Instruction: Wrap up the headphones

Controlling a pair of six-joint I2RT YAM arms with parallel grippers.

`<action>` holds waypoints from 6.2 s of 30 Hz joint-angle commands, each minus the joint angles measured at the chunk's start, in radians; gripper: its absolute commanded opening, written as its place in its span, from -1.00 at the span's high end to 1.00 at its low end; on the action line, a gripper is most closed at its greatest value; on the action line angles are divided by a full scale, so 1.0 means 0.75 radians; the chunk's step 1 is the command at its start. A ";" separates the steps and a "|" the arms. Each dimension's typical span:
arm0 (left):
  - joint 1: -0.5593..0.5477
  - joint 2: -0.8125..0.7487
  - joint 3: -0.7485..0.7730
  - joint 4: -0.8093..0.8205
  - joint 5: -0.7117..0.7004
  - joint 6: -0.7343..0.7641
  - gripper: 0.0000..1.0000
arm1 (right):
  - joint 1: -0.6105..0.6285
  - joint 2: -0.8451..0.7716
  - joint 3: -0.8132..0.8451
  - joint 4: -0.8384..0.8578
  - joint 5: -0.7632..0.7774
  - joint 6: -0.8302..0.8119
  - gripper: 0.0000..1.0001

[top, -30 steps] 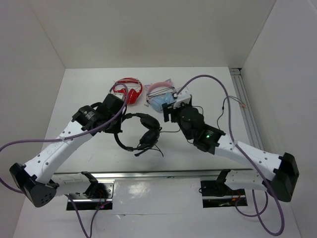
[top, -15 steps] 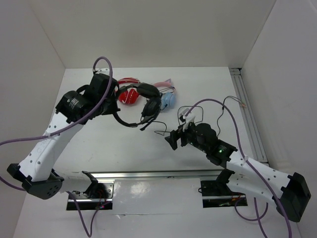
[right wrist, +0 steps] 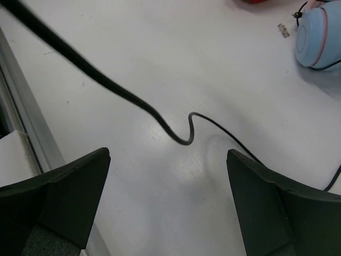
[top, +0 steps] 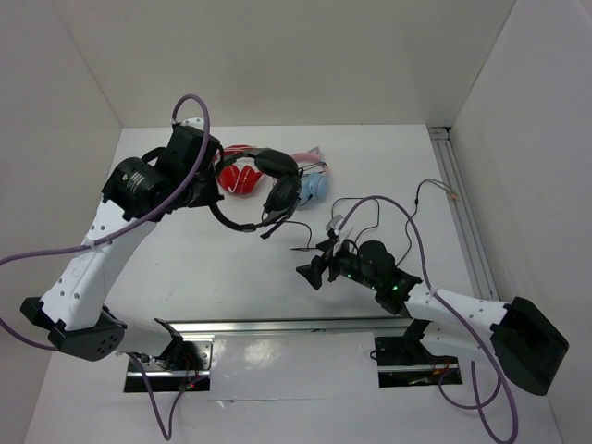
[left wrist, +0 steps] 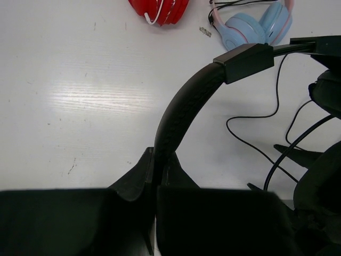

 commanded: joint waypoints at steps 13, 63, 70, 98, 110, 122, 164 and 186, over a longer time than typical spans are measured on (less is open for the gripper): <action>0.078 -0.030 0.092 0.007 0.047 -0.042 1.00 | -0.016 0.561 0.062 0.880 0.191 0.101 -0.53; -0.020 -0.018 -0.560 0.394 0.389 0.425 1.00 | 0.630 0.250 1.265 -0.914 1.332 -0.901 1.00; -0.200 -0.090 -0.630 0.406 0.466 0.464 1.00 | 0.481 0.238 1.290 -0.938 1.239 -0.964 1.00; -0.333 -0.348 -0.203 0.343 0.499 0.396 1.00 | -0.257 0.336 0.927 -0.356 -0.514 -0.255 0.98; -0.333 -0.233 0.112 0.040 0.180 0.131 1.00 | -0.188 0.673 0.647 0.808 -0.670 0.392 -0.22; -0.259 -0.192 0.397 -0.118 -0.136 -0.082 1.00 | -0.176 1.228 0.619 1.148 -0.684 0.541 -0.18; 0.175 -0.102 -0.709 0.437 0.059 0.210 1.00 | 0.410 0.412 1.341 -0.978 1.183 -0.745 1.00; -0.286 -0.213 -0.585 0.216 0.336 0.374 1.00 | -0.267 0.387 1.210 -0.644 -0.129 -0.572 0.78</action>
